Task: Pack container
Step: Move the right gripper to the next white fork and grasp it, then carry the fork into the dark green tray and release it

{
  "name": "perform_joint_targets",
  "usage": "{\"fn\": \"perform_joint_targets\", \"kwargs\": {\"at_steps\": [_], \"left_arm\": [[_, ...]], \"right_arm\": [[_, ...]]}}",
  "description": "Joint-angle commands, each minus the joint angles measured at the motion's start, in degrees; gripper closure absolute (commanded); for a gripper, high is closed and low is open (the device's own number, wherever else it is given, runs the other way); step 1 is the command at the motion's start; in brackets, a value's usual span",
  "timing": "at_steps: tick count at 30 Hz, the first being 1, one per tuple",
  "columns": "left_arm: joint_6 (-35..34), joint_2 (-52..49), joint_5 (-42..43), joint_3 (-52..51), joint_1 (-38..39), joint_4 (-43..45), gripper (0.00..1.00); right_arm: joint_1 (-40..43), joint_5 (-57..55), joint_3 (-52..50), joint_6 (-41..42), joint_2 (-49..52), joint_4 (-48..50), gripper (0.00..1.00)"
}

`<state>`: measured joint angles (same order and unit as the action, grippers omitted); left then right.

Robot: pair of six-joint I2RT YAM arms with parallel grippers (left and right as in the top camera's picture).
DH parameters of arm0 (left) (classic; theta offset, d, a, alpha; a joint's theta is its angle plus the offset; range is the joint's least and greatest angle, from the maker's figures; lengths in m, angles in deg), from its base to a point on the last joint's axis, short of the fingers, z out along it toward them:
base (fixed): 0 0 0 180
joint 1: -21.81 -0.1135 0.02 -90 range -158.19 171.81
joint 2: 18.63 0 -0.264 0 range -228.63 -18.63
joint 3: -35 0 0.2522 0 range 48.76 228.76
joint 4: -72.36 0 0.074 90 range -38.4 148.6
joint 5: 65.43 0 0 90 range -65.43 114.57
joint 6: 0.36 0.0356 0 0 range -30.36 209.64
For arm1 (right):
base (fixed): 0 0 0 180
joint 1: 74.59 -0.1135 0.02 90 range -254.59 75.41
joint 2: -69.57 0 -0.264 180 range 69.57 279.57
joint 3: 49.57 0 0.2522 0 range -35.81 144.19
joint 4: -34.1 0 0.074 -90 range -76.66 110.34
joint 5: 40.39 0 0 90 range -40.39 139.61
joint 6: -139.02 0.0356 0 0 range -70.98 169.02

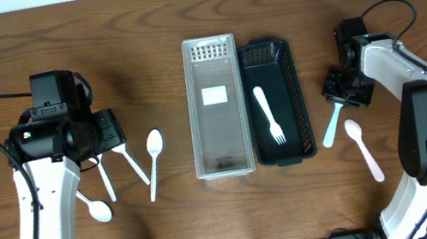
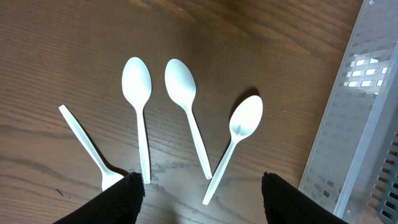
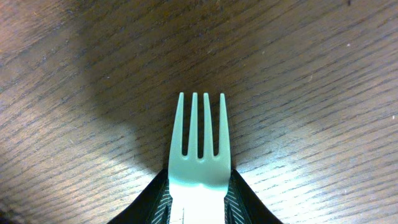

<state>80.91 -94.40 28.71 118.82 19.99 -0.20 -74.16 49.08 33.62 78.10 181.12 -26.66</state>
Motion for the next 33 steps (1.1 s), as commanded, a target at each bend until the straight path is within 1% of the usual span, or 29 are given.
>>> {"fn": "perform_joint_targets", "kwargs": {"at_steps": [1,2,4,6,9,14,19,22,27,33], "left_arm": [[0.35,-0.11,-0.07,1.05,0.02,-0.33,0.36],[0.35,-0.11,-0.07,1.05,0.02,-0.33,0.36],[0.35,-0.11,-0.07,1.05,0.02,-0.31,0.36],[0.35,-0.11,-0.07,1.05,0.02,-0.31,0.36],[0.35,-0.11,-0.07,1.05,0.02,-0.28,0.36],[0.35,-0.11,-0.07,1.05,0.02,-0.28,0.36],[0.35,-0.11,-0.07,1.05,0.02,-0.31,0.36],[0.35,-0.11,-0.07,1.05,0.02,-0.31,0.36],[0.35,-0.11,-0.07,1.05,0.02,-0.31,0.36],[0.35,-0.11,-0.07,1.05,0.02,-0.31,0.36]], "right_arm": [[0.26,1.42,-1.66,-0.04,3.54,1.51,0.78],[0.26,1.42,-1.49,-0.04,3.54,1.86,0.79],[0.24,1.42,-0.76,-0.07,3.52,2.01,0.85],[0.22,1.44,0.52,-1.49,3.43,1.86,0.89],[-0.26,1.44,4.00,-3.54,3.06,-0.15,0.89],[-2.29,1.42,13.07,-5.62,0.59,-6.67,0.88],[-6.27,1.40,23.32,-6.03,-4.28,-13.20,0.88],[-9.46,1.42,27.34,-6.03,-7.26,-15.04,0.87],[-15.93,1.44,28.39,-5.53,-9.81,-16.92,0.85],[-22.97,1.38,25.75,-5.57,-6.82,-19.04,0.84]]}}
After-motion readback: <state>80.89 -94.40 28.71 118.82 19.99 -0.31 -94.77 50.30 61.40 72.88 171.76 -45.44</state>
